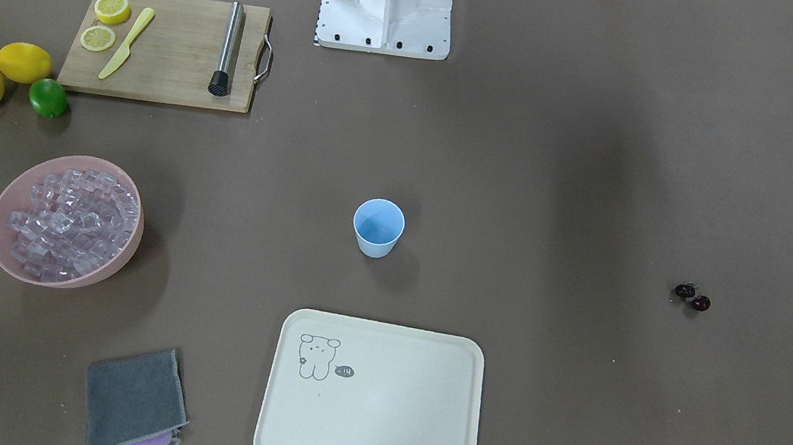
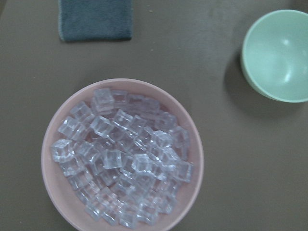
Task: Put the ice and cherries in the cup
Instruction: 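Lower the right gripper into the bowl and grasp an ice cube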
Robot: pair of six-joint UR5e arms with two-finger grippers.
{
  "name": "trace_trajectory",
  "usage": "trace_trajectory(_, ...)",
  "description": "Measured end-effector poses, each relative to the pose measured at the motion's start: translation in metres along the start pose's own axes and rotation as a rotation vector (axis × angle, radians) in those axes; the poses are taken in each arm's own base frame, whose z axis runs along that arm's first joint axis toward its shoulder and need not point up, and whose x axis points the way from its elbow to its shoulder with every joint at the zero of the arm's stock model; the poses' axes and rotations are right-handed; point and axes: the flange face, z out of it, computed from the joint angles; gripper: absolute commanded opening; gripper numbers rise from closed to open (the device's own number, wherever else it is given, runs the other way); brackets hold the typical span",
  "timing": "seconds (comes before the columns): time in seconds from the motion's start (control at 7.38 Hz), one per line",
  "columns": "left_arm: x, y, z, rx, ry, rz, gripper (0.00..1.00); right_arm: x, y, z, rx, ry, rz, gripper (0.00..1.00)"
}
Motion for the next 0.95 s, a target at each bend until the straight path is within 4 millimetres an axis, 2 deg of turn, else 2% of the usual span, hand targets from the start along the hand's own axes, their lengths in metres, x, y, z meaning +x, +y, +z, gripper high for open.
trace_trajectory(0.14, 0.000, 0.000, 0.000, 0.000, 0.000, 0.002, 0.98, -0.025, -0.008, 0.034, 0.004, -0.008, -0.069, 0.98)
trace_trajectory(0.27, 0.000, 0.000, 0.000, 0.002, 0.001, 0.004, 0.98, -0.035, -0.014, 0.066, 0.011, -0.022, -0.121, 0.95)
trace_trajectory(0.41, 0.000, 0.000, 0.000, 0.004, 0.001, 0.006, 0.98, -0.041, -0.018, 0.089, 0.008, -0.032, -0.149, 0.94)
trace_trajectory(0.68, 0.000, 0.000, -0.001, 0.007, 0.002, 0.009, 0.98, -0.056, -0.033, 0.115, -0.005, -0.032, -0.172, 0.79)
trace_trajectory(0.81, 0.000, 0.000, -0.001, 0.009, 0.003, 0.011, 0.98, -0.058, -0.035, 0.123, -0.014, -0.028, -0.174, 0.67)
trace_trajectory(0.95, 0.001, -0.001, -0.001, 0.010, 0.004, 0.013, 0.98, -0.058, -0.036, 0.129, -0.022, -0.025, -0.173, 0.66)
